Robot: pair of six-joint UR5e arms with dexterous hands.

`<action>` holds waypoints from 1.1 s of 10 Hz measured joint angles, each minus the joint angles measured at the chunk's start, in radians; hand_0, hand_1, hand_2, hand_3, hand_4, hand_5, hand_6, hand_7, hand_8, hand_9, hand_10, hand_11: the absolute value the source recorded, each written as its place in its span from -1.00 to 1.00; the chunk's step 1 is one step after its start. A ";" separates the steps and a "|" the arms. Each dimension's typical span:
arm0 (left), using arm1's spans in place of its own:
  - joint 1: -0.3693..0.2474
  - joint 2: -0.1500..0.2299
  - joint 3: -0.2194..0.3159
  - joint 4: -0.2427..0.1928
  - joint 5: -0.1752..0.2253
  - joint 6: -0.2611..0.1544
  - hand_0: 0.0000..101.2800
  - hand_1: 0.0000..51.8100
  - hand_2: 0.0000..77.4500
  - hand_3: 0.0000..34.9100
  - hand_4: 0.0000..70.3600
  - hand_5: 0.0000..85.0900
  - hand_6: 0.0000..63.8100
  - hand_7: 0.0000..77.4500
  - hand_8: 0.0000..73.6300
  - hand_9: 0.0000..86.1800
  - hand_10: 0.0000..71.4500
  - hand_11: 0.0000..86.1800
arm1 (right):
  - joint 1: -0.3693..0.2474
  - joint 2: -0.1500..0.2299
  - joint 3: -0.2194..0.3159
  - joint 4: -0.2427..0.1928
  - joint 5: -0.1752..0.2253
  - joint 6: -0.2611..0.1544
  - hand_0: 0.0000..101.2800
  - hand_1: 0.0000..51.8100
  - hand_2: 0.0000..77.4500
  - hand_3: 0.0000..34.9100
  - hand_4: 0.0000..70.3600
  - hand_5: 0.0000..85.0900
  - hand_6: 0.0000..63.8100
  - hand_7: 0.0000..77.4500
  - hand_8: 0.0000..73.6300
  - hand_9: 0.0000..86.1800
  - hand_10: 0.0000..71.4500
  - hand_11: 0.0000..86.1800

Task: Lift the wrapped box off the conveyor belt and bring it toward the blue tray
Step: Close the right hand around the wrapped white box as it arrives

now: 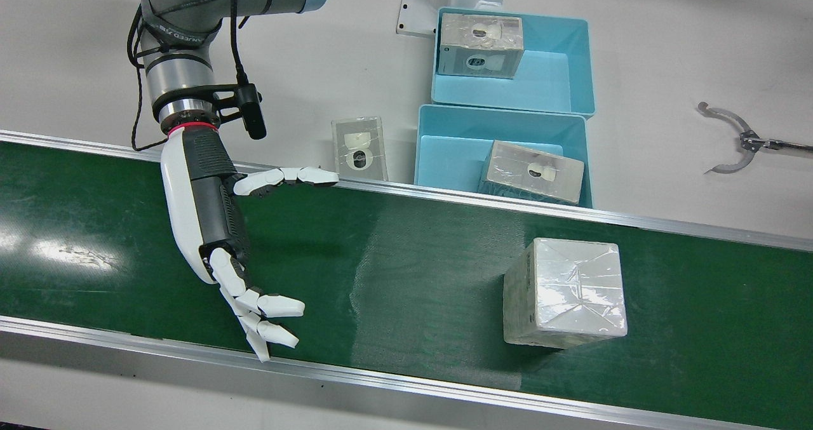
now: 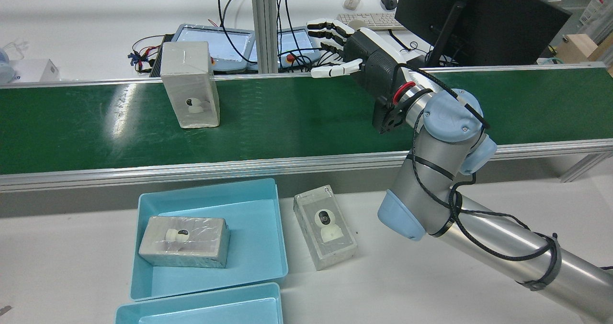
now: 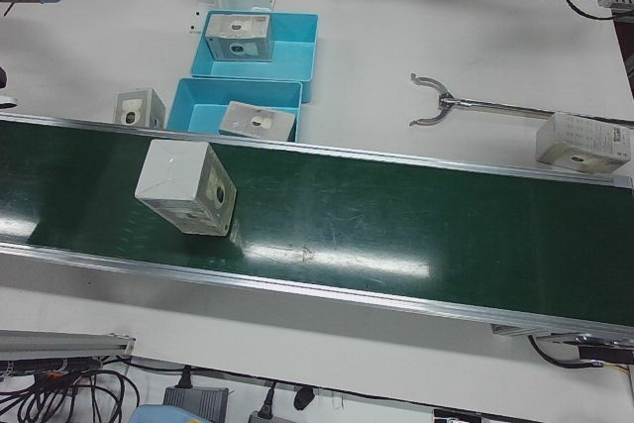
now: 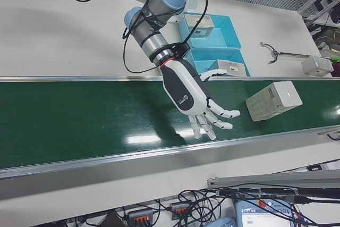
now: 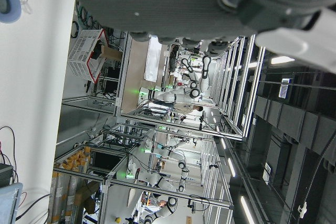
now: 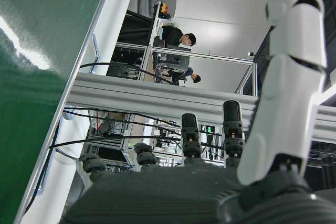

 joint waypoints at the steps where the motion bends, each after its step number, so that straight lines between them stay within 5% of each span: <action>1: 0.000 0.000 0.000 0.000 0.000 0.000 -1.00 -1.00 -0.99 -1.00 -1.00 -0.99 -1.00 -0.99 -1.00 -1.00 -0.98 -1.00 | 0.000 0.000 0.000 0.000 0.000 0.000 -0.13 -0.56 -0.58 0.72 -0.71 -0.36 -1.00 -0.46 -0.94 -0.80 -0.92 -0.90; 11: 0.000 0.000 0.000 0.000 0.000 0.000 -1.00 -1.00 -0.97 -1.00 -1.00 -0.99 -1.00 -0.99 -0.99 -1.00 -1.00 -1.00 | -0.009 0.002 -0.021 0.000 0.001 0.001 -0.15 -0.56 -0.61 0.72 -0.86 -0.59 -1.00 -0.52 -0.99 -0.89 -0.95 -0.94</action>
